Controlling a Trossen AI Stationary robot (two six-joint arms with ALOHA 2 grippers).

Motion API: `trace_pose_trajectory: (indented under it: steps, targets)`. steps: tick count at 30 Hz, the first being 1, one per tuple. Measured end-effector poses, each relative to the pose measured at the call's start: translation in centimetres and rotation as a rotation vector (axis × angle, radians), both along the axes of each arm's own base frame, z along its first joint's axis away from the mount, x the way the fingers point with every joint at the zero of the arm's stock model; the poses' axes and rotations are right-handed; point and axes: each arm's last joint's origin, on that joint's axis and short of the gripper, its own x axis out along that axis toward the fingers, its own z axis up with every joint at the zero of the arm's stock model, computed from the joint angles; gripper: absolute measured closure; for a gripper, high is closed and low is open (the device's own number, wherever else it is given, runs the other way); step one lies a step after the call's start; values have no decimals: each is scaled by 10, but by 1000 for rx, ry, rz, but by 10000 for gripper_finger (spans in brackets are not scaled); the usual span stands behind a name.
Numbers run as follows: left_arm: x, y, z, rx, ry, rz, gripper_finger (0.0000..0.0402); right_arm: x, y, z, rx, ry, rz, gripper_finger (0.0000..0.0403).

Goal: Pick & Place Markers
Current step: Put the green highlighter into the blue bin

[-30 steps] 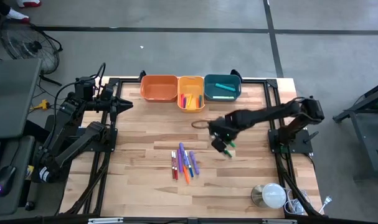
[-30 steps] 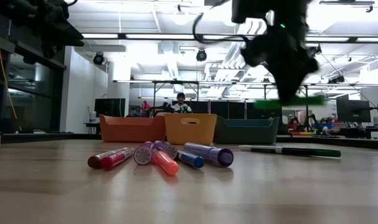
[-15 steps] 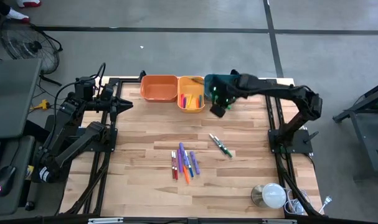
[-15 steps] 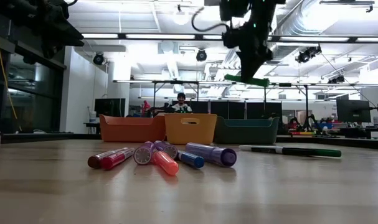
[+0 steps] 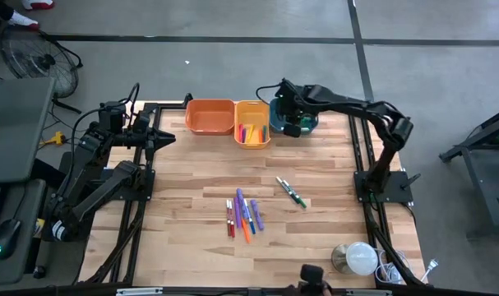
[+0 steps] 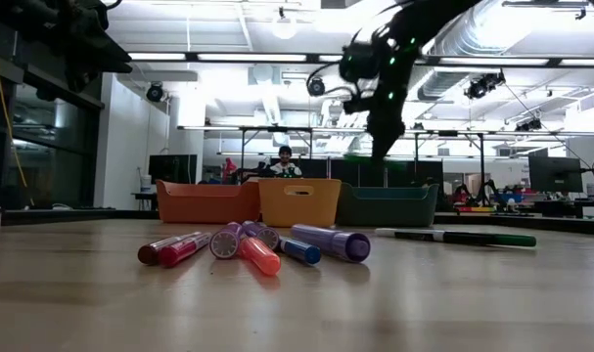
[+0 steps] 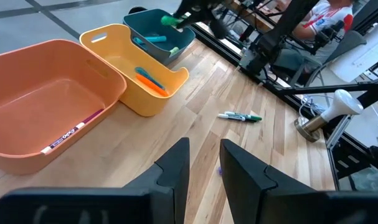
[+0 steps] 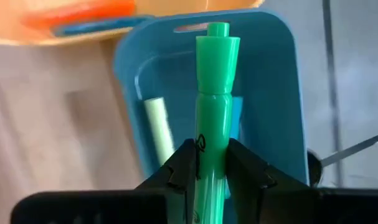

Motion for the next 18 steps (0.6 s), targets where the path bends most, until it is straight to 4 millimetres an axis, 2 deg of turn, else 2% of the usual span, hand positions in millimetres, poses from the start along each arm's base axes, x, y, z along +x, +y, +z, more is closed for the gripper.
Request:
trace_pose_trajectory:
  steps: [5,9,11,18]
  targets:
    - [0,0,0,-5,2,8,314,7,-14,-34,-25,146,46,343]
    - [0,0,0,-8,4,9,314,7,-21,-53,-32,224,25,338]
    - [0,0,-1,-13,7,9,314,7,-24,-59,-24,239,30,339]
    - [-1,0,-2,-20,24,29,314,8,-23,-59,4,221,42,328]
